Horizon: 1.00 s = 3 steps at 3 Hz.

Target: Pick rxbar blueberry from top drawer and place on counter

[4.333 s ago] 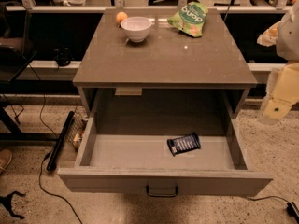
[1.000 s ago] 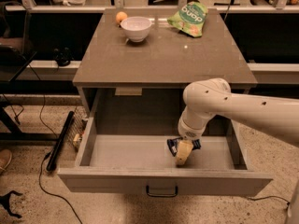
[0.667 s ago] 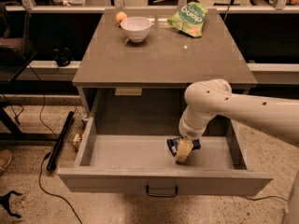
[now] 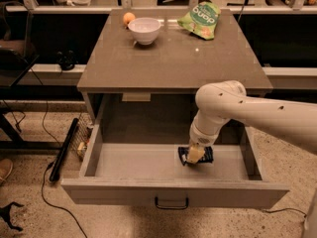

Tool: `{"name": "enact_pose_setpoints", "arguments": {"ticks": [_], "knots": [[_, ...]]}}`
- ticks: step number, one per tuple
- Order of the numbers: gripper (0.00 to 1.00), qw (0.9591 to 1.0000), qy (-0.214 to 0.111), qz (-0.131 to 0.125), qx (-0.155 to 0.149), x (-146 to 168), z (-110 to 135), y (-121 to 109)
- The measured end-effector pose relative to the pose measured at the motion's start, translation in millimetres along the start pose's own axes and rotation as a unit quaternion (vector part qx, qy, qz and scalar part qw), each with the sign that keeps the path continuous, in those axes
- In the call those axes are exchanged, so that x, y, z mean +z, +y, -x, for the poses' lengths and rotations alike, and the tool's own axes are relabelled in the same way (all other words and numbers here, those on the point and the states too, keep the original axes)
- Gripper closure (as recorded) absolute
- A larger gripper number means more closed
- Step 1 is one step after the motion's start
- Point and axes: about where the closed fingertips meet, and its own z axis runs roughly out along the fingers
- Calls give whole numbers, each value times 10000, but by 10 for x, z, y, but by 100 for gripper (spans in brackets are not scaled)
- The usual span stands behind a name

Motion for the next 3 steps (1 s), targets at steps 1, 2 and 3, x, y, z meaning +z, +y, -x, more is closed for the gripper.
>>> {"name": "enact_pose_setpoints", "arguments": {"ticks": [1, 2, 3], "knots": [[100, 9994, -296, -159, -36, -267, -34, -26], [100, 9912, -1120, -681, -190, -1177, -195, -79], [100, 9915, -1101, -666, -181, -1158, -185, -76]]}}
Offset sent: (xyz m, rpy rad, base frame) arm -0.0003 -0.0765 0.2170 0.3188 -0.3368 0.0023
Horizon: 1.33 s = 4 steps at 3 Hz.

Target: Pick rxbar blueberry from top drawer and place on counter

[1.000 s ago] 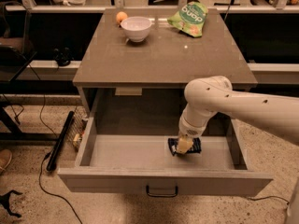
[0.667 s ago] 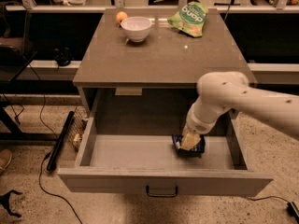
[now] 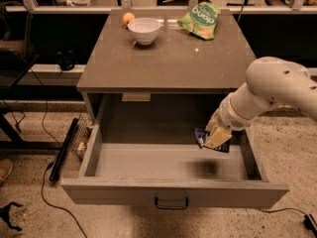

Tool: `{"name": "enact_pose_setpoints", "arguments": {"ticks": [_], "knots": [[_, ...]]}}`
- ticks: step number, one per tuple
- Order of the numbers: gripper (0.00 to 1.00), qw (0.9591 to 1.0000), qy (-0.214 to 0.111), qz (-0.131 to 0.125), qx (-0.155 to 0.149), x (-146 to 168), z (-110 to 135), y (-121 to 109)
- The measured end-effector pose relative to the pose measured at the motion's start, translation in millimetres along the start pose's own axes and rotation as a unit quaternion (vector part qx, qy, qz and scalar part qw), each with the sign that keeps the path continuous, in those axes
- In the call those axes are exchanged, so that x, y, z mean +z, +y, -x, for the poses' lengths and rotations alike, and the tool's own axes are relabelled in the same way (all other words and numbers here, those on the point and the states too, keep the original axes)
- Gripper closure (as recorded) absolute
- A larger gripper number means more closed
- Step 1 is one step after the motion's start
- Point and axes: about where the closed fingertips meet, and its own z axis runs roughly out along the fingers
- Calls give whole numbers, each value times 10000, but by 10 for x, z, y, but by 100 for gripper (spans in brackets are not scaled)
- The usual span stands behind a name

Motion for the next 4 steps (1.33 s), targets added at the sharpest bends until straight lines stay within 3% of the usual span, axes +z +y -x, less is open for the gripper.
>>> {"name": "enact_pose_setpoints", "arguments": {"ticks": [1, 2, 3, 4], "knots": [[100, 9998, 50, -187, -57, -146, 32, -48], [100, 9929, 103, -1112, -402, -1011, 257, -218], [100, 9832, 142, -1714, -606, -1639, 468, -336], [100, 9821, 136, -1771, -626, -1702, 500, -344]]}}
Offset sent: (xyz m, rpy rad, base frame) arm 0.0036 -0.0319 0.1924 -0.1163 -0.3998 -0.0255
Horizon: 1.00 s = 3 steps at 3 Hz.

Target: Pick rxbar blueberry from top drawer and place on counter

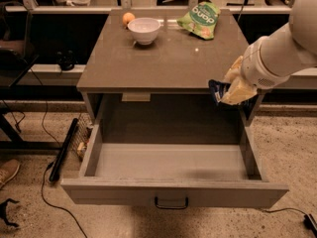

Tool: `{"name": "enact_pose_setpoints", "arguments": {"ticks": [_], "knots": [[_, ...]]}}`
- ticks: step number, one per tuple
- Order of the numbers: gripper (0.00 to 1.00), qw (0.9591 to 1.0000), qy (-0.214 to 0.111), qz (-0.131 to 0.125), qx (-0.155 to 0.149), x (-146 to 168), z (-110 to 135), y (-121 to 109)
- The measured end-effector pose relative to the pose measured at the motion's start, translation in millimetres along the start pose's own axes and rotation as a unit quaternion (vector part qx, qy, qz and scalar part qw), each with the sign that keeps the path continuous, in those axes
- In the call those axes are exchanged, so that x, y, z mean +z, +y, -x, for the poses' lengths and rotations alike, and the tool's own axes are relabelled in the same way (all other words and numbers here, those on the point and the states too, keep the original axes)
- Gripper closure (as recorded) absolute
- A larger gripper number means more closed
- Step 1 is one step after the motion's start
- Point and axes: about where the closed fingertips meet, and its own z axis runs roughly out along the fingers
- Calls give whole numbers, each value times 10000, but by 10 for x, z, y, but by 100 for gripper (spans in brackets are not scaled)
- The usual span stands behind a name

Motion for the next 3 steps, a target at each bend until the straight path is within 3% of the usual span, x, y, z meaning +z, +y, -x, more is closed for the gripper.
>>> {"name": "enact_pose_setpoints", "arguments": {"ticks": [1, 3], "knots": [[100, 9999, -61, -58, 66, 22, 19, -51], [100, 9977, -289, -143, 589, 494, -12, -1033]]}}
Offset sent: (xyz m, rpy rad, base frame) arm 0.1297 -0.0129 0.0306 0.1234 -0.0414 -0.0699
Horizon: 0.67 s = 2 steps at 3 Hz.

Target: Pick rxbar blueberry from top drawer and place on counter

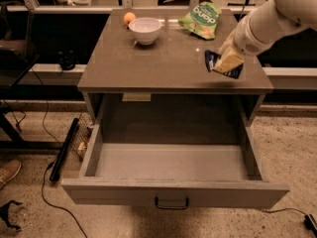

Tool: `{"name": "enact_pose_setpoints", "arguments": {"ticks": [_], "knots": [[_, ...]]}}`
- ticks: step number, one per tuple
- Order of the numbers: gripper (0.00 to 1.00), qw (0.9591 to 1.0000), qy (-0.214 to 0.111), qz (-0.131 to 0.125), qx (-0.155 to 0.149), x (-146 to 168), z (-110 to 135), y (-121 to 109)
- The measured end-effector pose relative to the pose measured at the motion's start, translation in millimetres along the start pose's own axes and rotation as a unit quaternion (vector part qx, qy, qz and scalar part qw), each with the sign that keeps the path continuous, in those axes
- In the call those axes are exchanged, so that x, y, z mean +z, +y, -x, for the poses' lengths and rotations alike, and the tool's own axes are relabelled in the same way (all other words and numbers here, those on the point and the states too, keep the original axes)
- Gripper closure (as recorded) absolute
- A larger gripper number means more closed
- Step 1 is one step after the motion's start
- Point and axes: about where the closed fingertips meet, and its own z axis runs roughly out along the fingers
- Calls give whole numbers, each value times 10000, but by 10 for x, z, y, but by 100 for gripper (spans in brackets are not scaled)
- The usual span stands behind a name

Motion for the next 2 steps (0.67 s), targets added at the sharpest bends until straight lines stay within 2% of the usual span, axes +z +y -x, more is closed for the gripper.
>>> {"name": "enact_pose_setpoints", "arguments": {"ticks": [1, 2], "knots": [[100, 9994, 3, -231, 238, 173, -1, -419], [82, 9977, 78, -297, 600, 405, -70, -714]]}}
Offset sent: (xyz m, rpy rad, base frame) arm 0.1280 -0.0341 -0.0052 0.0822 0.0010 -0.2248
